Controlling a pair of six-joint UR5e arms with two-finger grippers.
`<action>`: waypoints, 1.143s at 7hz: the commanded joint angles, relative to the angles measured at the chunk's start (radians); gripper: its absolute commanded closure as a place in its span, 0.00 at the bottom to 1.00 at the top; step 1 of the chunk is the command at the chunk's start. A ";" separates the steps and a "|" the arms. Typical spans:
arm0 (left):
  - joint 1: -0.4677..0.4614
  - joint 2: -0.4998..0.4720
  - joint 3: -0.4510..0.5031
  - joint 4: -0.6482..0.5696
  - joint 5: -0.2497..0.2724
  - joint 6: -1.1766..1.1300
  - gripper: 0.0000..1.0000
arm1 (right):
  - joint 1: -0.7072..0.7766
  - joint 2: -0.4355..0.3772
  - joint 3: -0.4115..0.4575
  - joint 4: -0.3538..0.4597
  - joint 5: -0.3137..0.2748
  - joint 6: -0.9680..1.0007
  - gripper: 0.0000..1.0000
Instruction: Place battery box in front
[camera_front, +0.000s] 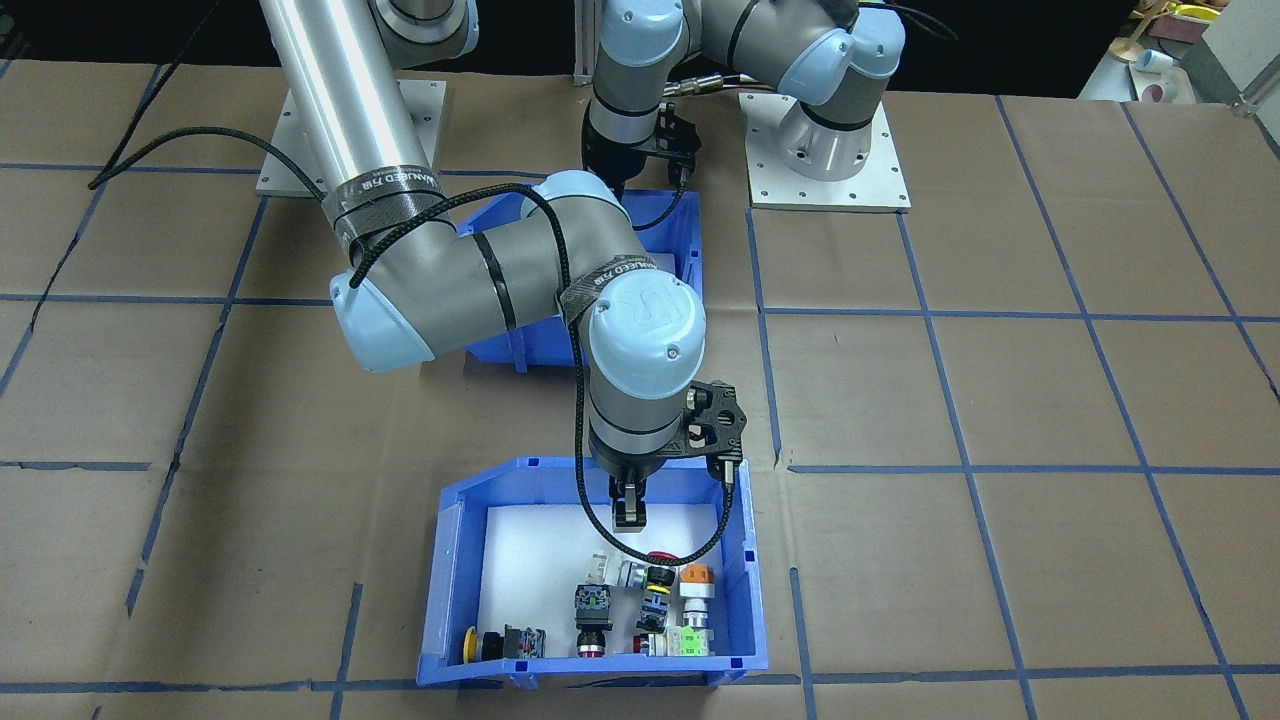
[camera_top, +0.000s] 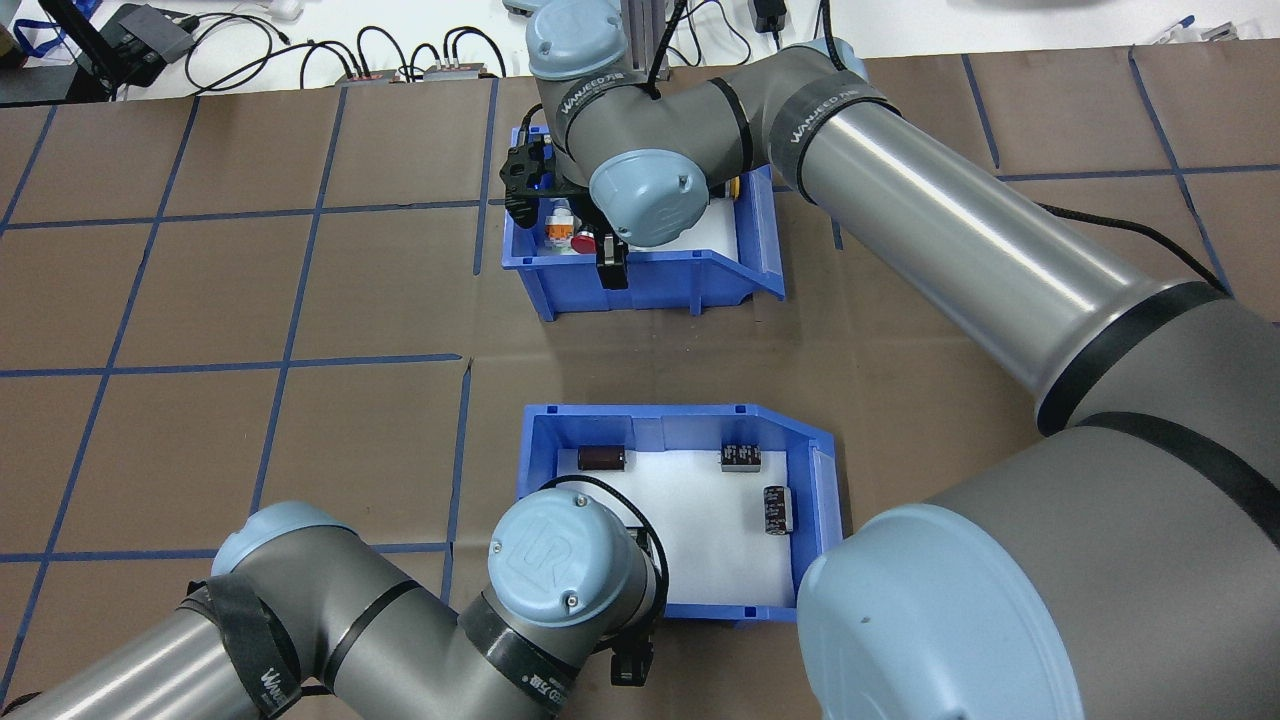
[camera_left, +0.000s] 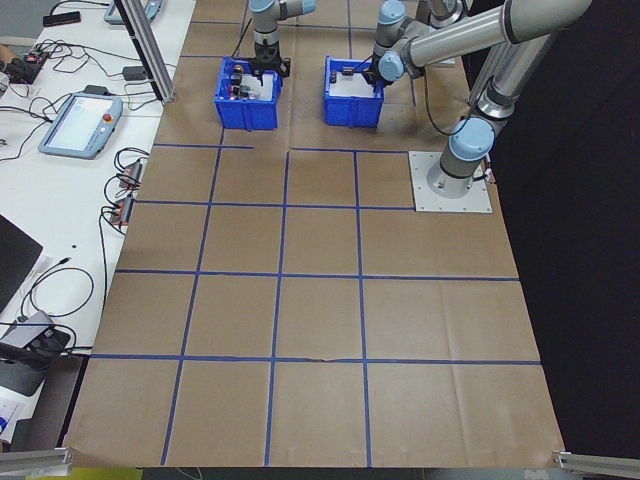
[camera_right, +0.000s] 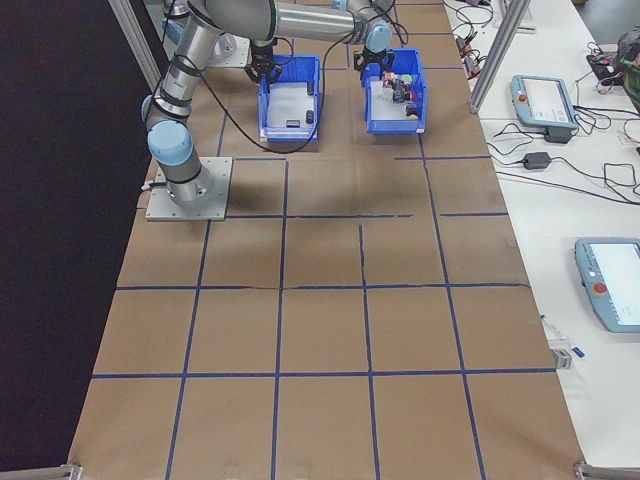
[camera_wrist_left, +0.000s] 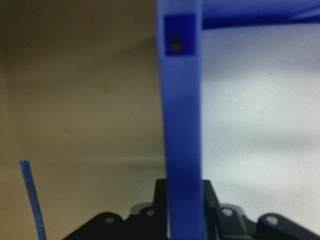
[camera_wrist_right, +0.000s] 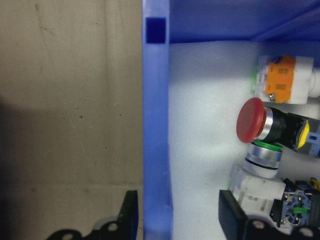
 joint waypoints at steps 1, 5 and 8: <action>0.004 0.048 0.041 -0.064 0.070 0.014 1.00 | 0.001 -0.003 -0.003 -0.001 -0.002 0.002 0.85; 0.117 0.171 0.101 -0.263 0.098 0.146 1.00 | -0.021 -0.055 -0.018 -0.002 -0.065 -0.036 0.99; 0.204 0.222 0.101 -0.322 0.094 0.223 1.00 | -0.169 -0.135 -0.001 0.001 -0.071 -0.121 1.00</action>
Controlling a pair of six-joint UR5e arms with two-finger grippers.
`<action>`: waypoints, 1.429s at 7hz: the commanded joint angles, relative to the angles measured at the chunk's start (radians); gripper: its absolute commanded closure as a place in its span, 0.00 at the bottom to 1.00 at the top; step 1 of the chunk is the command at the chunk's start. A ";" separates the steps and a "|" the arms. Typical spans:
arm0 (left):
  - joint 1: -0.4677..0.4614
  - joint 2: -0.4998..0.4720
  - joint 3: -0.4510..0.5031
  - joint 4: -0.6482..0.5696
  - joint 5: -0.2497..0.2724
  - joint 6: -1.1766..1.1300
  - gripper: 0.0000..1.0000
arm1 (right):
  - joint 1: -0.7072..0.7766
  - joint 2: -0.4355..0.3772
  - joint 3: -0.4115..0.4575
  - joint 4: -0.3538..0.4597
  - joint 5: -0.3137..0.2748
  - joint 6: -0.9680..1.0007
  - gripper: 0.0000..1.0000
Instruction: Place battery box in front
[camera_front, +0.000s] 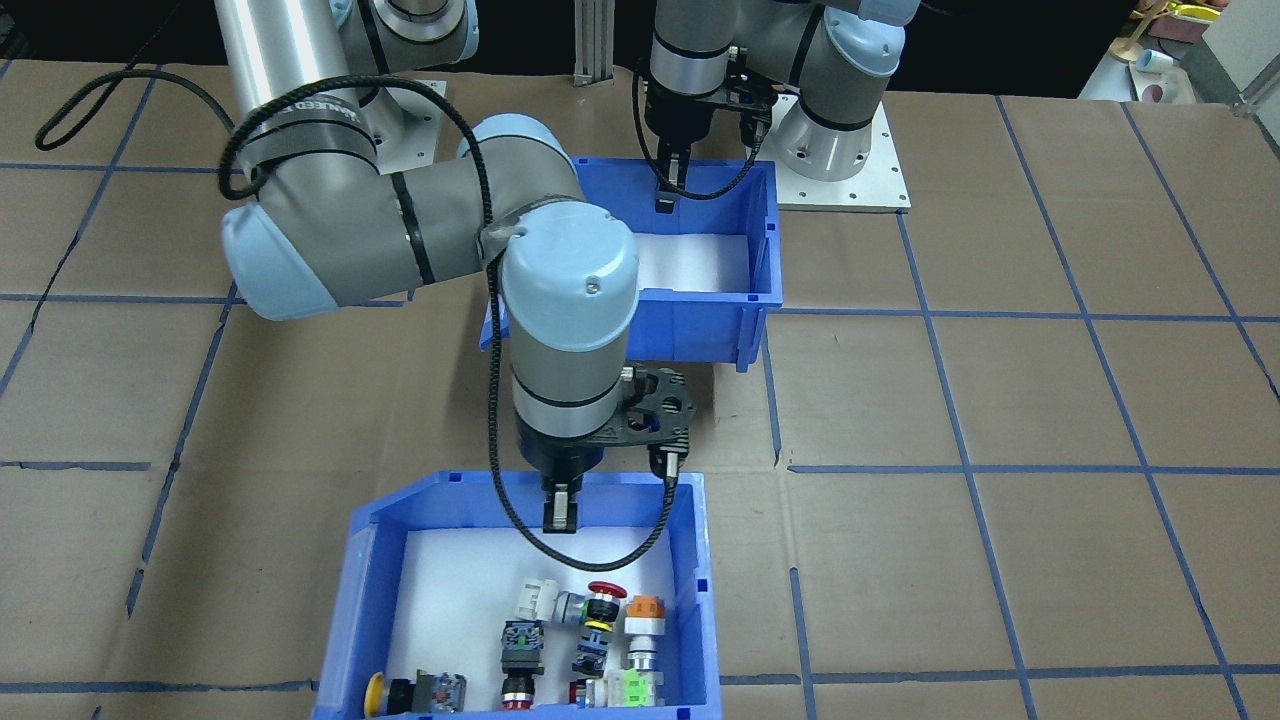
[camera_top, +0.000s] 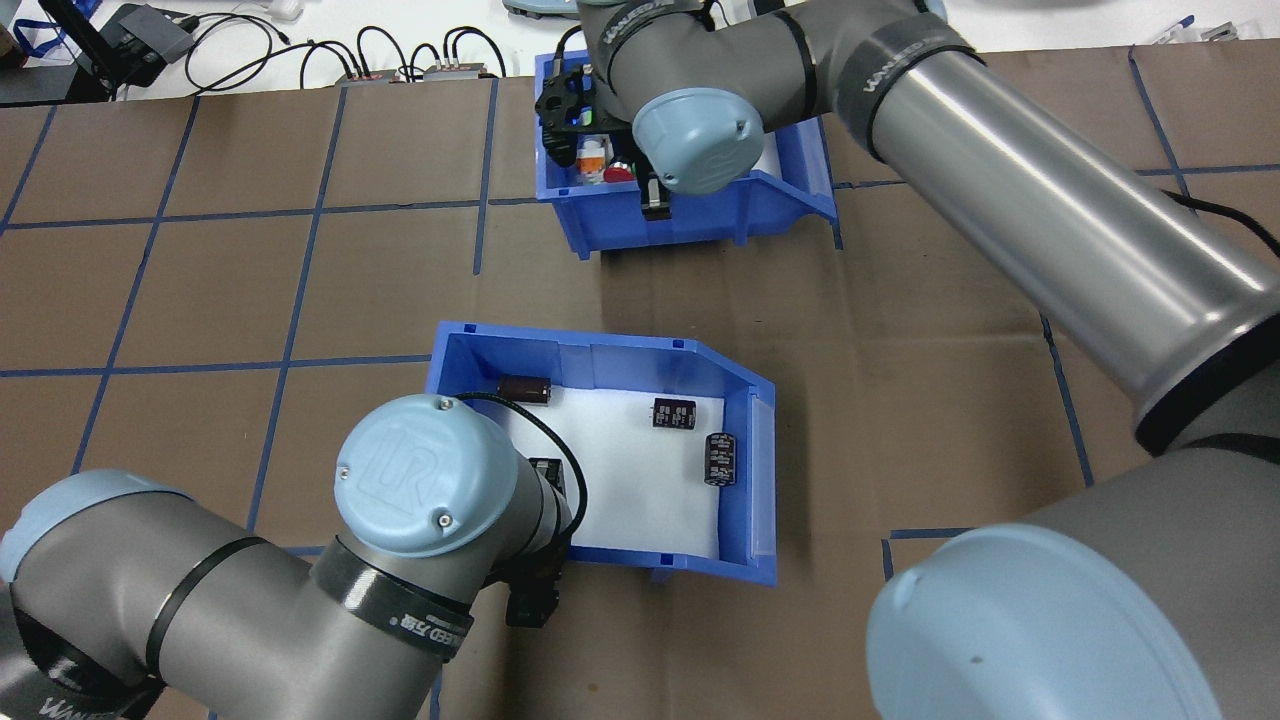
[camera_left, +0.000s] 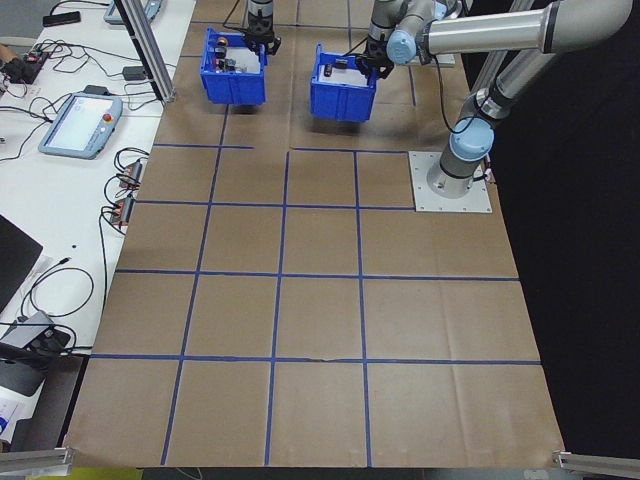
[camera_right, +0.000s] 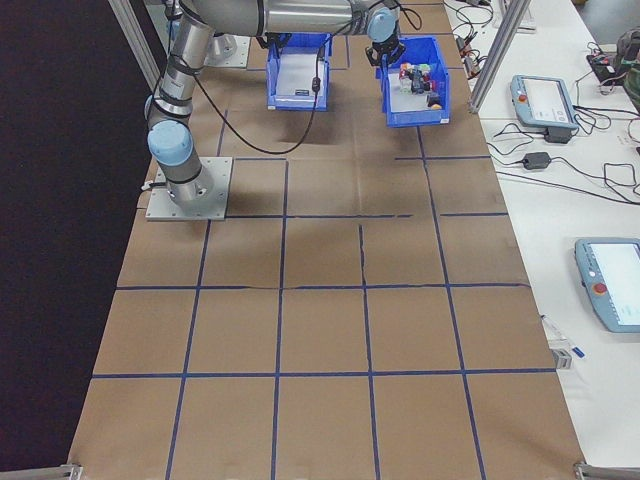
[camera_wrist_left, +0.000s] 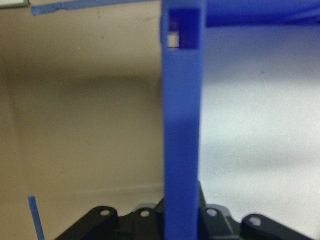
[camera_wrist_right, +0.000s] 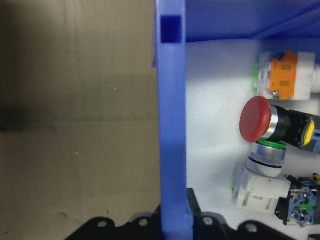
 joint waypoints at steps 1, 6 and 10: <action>0.031 0.011 0.001 -0.010 0.000 0.050 1.00 | -0.125 -0.059 0.006 0.017 -0.002 -0.093 1.00; 0.318 -0.172 0.187 0.006 -0.058 0.348 1.00 | -0.391 -0.240 0.210 0.018 0.012 -0.366 0.99; 0.298 -0.544 0.554 0.006 -0.173 0.288 1.00 | -0.511 -0.391 0.394 0.018 0.047 -0.530 0.99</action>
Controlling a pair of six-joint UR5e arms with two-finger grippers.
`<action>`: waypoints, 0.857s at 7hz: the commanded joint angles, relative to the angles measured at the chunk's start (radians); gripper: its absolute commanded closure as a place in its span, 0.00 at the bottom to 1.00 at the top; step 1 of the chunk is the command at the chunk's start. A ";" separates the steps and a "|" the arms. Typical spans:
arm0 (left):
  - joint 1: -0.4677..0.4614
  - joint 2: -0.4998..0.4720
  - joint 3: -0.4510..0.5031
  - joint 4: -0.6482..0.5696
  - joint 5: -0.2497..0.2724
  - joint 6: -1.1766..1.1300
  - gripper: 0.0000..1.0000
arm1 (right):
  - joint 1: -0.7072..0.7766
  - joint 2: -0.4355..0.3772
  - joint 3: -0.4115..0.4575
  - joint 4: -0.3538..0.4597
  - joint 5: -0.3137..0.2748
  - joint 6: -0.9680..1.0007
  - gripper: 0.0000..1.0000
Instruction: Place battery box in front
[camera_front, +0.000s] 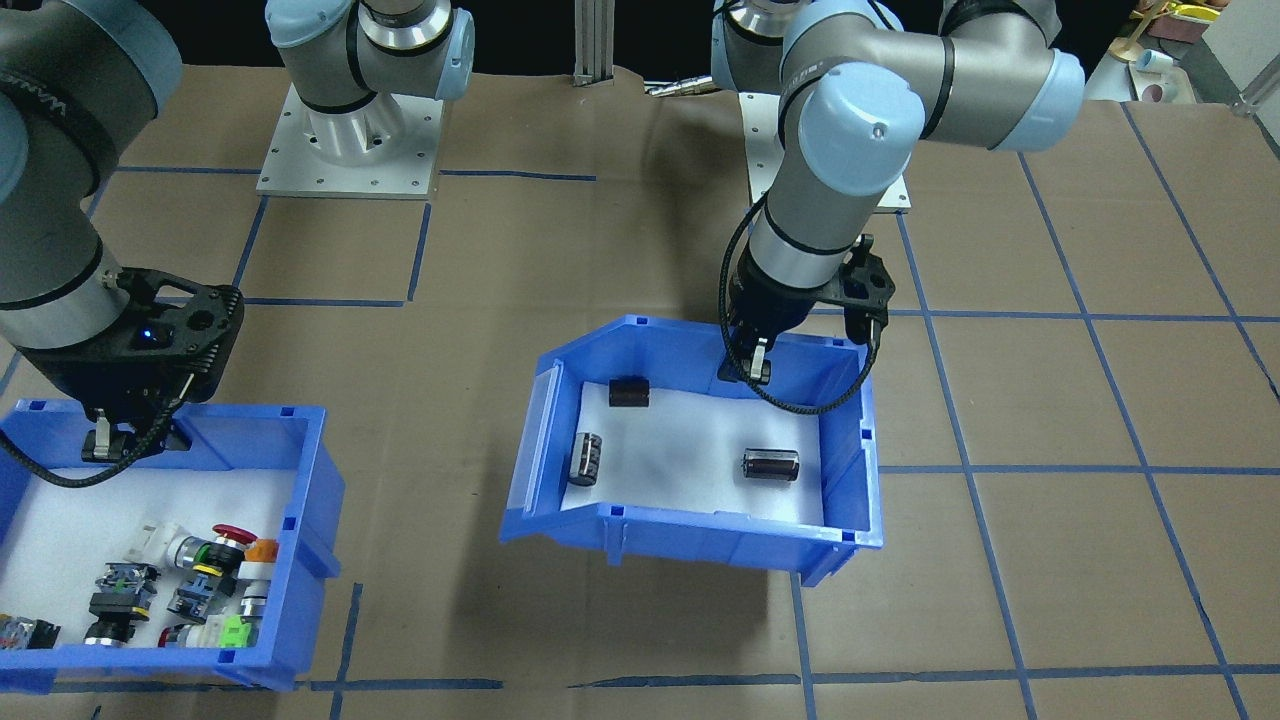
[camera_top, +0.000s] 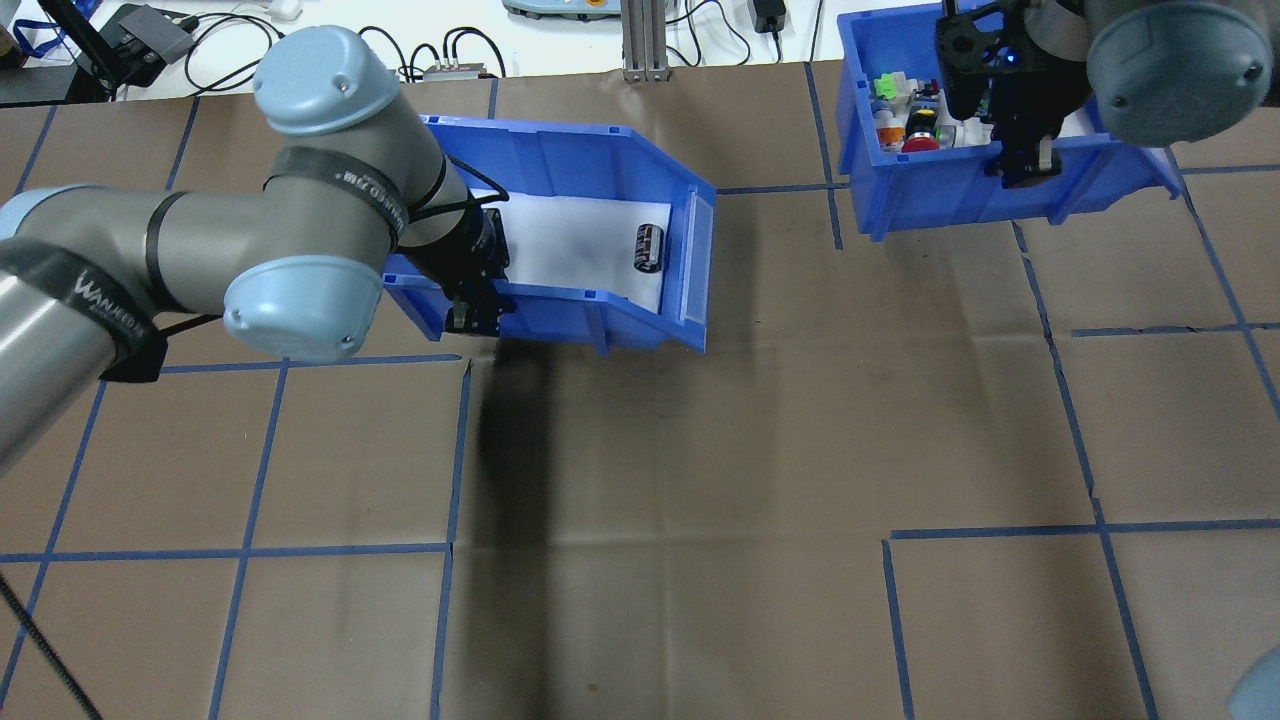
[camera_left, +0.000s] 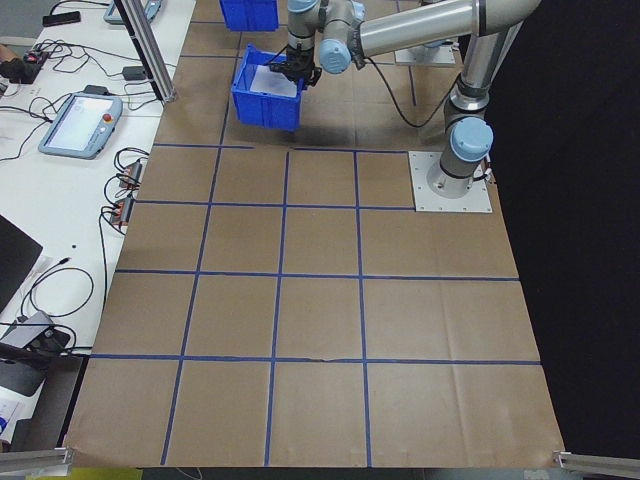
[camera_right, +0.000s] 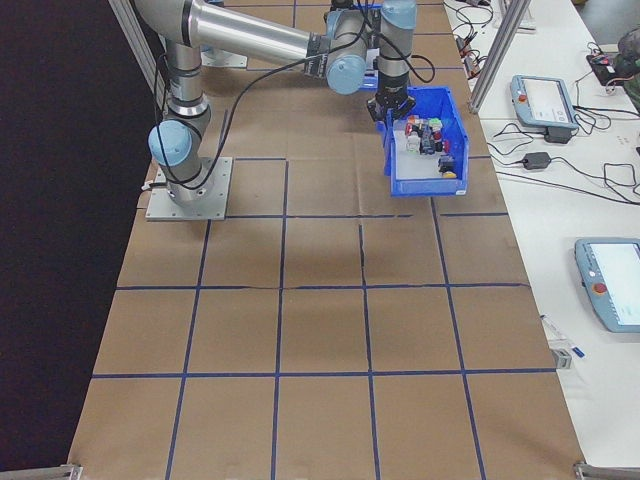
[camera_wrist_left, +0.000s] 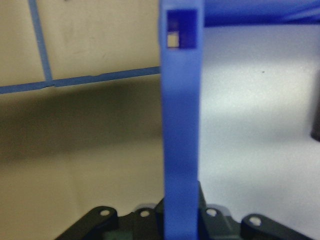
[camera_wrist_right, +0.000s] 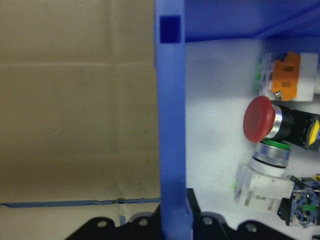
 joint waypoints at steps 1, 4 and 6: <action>-0.016 -0.174 0.185 0.001 -0.083 -0.096 1.00 | -0.044 -0.098 0.109 0.003 0.015 -0.057 0.99; -0.079 -0.350 0.338 0.004 -0.080 -0.107 1.00 | -0.046 -0.229 0.302 -0.008 0.017 -0.091 0.99; -0.101 -0.390 0.346 0.013 -0.084 -0.194 0.97 | -0.068 -0.275 0.358 -0.005 0.013 -0.114 0.99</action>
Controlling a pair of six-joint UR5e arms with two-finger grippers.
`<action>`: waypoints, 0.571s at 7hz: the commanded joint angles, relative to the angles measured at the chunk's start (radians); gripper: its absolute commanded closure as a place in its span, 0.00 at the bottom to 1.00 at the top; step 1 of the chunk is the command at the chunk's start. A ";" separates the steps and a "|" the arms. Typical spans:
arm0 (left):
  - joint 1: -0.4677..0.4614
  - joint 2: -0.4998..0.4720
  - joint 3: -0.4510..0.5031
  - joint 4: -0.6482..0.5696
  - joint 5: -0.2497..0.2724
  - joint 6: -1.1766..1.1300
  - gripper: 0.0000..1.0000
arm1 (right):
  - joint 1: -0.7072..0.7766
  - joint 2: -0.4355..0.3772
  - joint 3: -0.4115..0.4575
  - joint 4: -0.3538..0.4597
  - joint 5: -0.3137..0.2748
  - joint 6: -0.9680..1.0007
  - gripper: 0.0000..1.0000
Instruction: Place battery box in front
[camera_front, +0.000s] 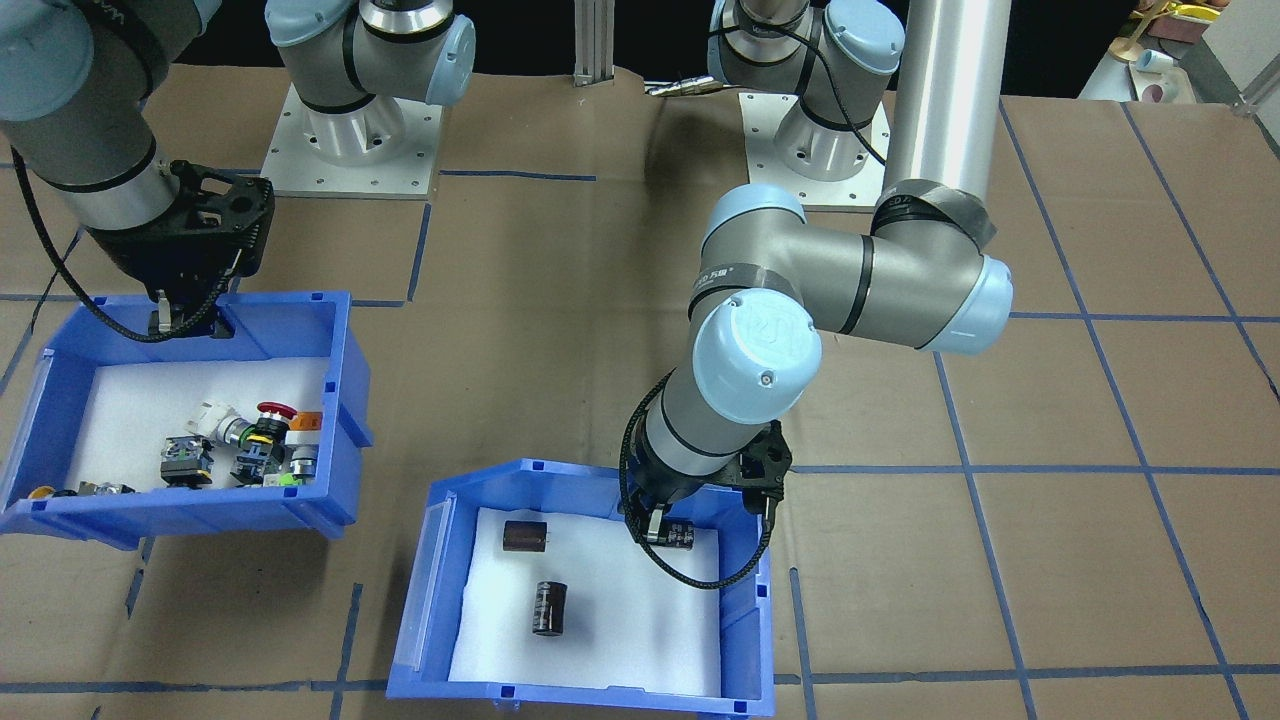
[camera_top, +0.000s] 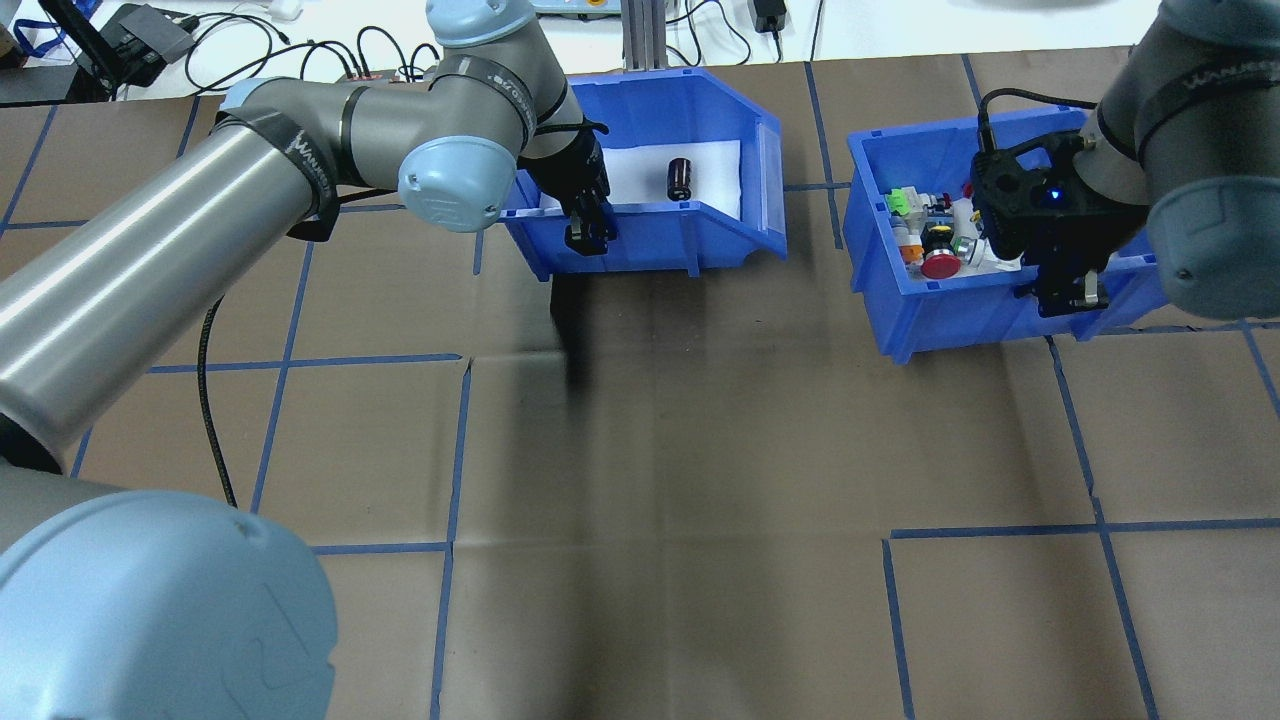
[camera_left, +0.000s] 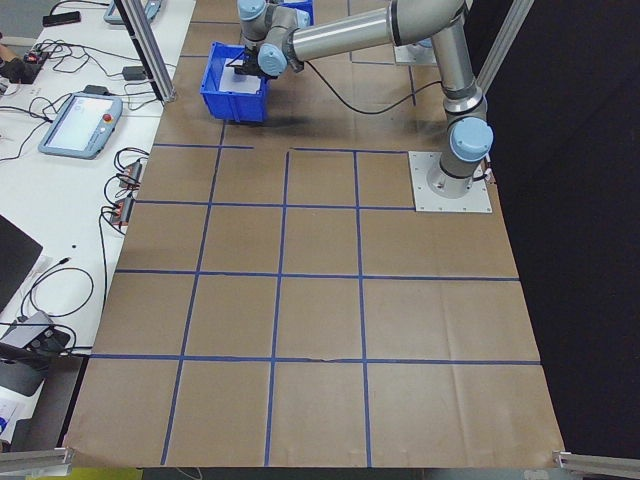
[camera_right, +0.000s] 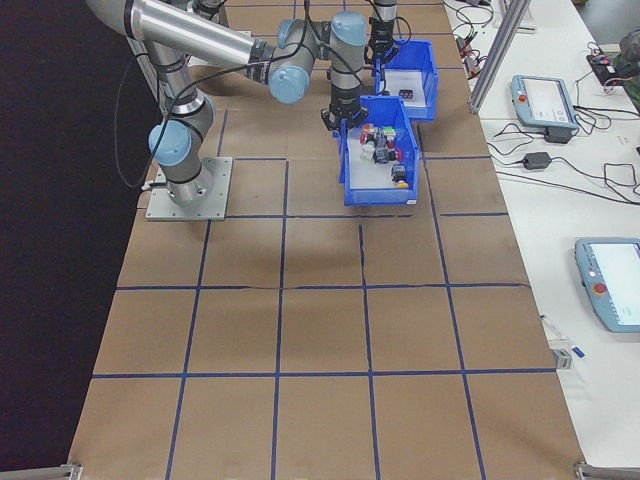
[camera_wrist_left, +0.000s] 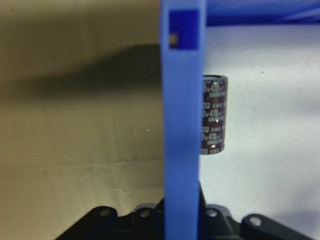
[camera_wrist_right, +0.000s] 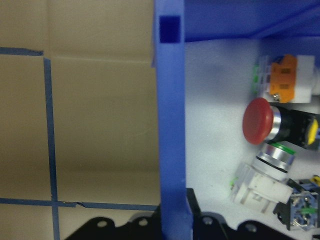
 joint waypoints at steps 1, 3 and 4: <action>-0.013 -0.026 0.008 0.007 0.004 -0.050 0.88 | -0.041 -0.064 0.081 0.007 -0.001 -0.021 0.99; -0.013 -0.017 0.011 0.007 0.014 -0.056 0.51 | -0.058 -0.157 0.185 0.005 0.000 -0.038 0.99; -0.011 -0.012 0.011 0.006 0.047 -0.060 0.09 | -0.055 -0.212 0.248 -0.007 0.000 -0.039 0.99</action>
